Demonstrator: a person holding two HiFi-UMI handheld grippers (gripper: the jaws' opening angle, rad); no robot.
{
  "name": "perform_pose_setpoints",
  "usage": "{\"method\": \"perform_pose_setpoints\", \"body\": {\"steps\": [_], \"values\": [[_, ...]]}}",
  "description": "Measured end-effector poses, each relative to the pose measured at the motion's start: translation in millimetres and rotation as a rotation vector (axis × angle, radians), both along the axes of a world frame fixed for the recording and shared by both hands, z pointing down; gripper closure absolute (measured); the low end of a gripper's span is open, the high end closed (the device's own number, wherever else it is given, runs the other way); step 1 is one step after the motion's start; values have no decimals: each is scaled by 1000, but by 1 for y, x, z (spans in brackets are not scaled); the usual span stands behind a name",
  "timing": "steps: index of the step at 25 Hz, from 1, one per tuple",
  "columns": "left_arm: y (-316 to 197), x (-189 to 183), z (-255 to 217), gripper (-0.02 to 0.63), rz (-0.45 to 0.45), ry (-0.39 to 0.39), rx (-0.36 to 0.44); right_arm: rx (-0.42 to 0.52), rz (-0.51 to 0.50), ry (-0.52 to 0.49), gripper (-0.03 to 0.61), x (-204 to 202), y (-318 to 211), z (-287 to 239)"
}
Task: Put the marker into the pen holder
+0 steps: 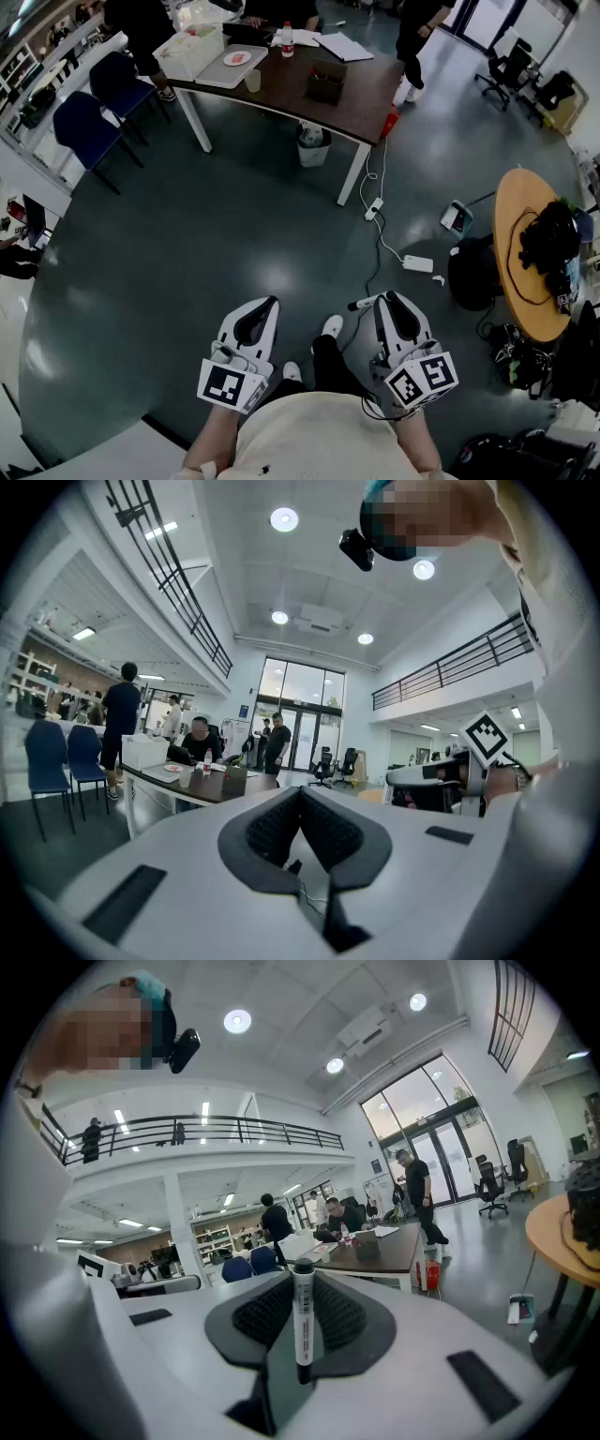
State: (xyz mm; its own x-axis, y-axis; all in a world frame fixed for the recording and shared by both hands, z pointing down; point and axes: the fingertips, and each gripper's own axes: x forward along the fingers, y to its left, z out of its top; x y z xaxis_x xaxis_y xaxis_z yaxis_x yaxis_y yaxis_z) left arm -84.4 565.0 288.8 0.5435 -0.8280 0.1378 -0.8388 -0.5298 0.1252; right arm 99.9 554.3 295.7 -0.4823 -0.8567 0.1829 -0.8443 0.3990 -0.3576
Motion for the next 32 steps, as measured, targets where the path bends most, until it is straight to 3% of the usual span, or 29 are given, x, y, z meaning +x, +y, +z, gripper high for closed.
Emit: {"method": "perform_pose_setpoints", "body": {"steps": [8,14,21,26,32], "values": [[-121,54,15,604,-48,-44,-31,-6,-58,-26,495,55,-132,9],[-192,79,11,604,-120,-74,-12,-1,-82,-64,495,88,-215,6],[-280,61,23,604,-102,-26,7,-49,-89,-59,495,59,-291,41],[-361,56,37,604,-19,-38,39,-85,-50,-23,495,39,-355,60],[-470,32,36,604,84,99,36,-80,-14,23,495,-17,-451,57]]}}
